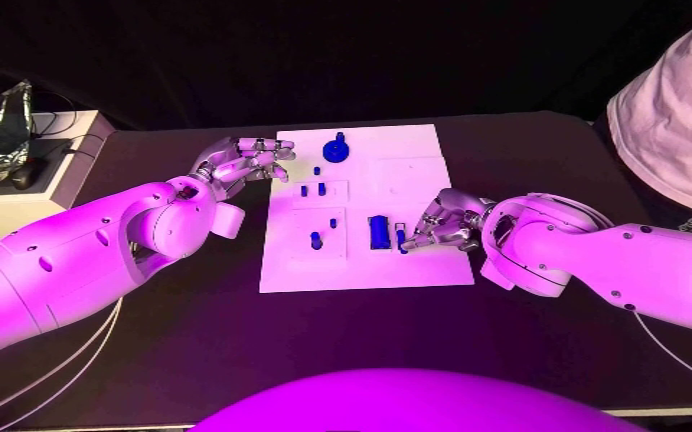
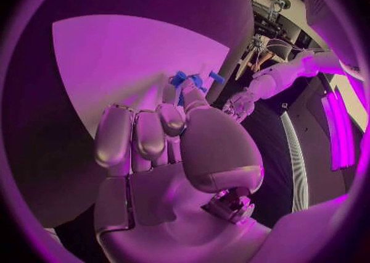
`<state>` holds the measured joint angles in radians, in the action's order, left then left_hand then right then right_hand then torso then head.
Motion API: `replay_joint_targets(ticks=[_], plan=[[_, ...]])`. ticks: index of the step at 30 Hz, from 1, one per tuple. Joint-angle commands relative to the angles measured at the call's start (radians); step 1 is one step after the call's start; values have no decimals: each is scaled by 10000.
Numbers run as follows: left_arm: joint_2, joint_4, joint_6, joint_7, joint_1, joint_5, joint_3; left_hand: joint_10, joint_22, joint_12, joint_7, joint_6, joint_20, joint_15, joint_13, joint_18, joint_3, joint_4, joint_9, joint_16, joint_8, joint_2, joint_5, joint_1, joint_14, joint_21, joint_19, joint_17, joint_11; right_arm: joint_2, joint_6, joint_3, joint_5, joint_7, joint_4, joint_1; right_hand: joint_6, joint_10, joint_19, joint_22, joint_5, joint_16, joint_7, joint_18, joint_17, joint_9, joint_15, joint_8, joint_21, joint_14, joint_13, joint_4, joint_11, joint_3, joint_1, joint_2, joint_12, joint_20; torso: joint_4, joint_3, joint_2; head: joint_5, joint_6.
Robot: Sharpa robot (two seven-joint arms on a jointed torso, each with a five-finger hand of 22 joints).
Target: Assemble the parts on the task board
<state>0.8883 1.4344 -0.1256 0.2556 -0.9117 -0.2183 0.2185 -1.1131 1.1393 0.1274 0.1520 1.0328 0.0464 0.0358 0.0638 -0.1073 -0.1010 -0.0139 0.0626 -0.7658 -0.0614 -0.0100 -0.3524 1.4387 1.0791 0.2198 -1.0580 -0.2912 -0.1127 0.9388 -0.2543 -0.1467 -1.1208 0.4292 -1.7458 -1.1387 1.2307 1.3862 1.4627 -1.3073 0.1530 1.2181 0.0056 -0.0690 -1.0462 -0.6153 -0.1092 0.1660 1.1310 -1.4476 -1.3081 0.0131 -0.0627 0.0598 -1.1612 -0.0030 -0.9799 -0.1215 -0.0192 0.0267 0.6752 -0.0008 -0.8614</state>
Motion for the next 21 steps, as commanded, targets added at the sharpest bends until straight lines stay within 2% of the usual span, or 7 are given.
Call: replay_joint_targets(ticks=[1, 9, 21], plan=[[-7, 18, 50, 52, 13, 47, 8, 56, 5, 45, -29, -55, -3, 50, -12, 23, -23, -38, 11, 2, -32, -1, -3, -65, -10, -37, -57, 13, 31, 107, 613, -2, 57, -392, -146, 62, 19, 73, 543, -1563, -68, 61, -57, 133, -20, -17, -73, 49, 31, -30, -277, 158, -26, -63, -112, -39, -35, -71, 6, 2, -1, 0, -2], [-19, 12, 60, 52, 16, 47, 8, 52, 12, 47, -31, -46, -5, 49, -12, 23, -27, -25, 12, 2, -33, -6, 1, -52, -10, -36, -57, 12, 32, 291, 720, -2, -51, -338, -302, 174, 19, 86, 540, -1565, -175, 56, -71, 142, -52, -39, -80, 121, 42, -34, -294, 254, -35, -193, -96, -92, -56, -84, 9, 3, -1, -14, 0], [-26, 4, 59, 52, 22, 47, 8, 52, 12, 47, -31, -46, -5, 49, -12, 23, -27, -25, 12, 2, -33, -6, 1, -52, -10, -36, -57, 12, 32, 263, 351, 2, -128, -192, -228, 207, -2, 102, 550, -1572, -28, 72, -96, 147, -88, -83, -90, 189, 79, -43, -300, 109, -52, -167, 104, 153, -66, -95, -7, -4, 5, -33, -8]])
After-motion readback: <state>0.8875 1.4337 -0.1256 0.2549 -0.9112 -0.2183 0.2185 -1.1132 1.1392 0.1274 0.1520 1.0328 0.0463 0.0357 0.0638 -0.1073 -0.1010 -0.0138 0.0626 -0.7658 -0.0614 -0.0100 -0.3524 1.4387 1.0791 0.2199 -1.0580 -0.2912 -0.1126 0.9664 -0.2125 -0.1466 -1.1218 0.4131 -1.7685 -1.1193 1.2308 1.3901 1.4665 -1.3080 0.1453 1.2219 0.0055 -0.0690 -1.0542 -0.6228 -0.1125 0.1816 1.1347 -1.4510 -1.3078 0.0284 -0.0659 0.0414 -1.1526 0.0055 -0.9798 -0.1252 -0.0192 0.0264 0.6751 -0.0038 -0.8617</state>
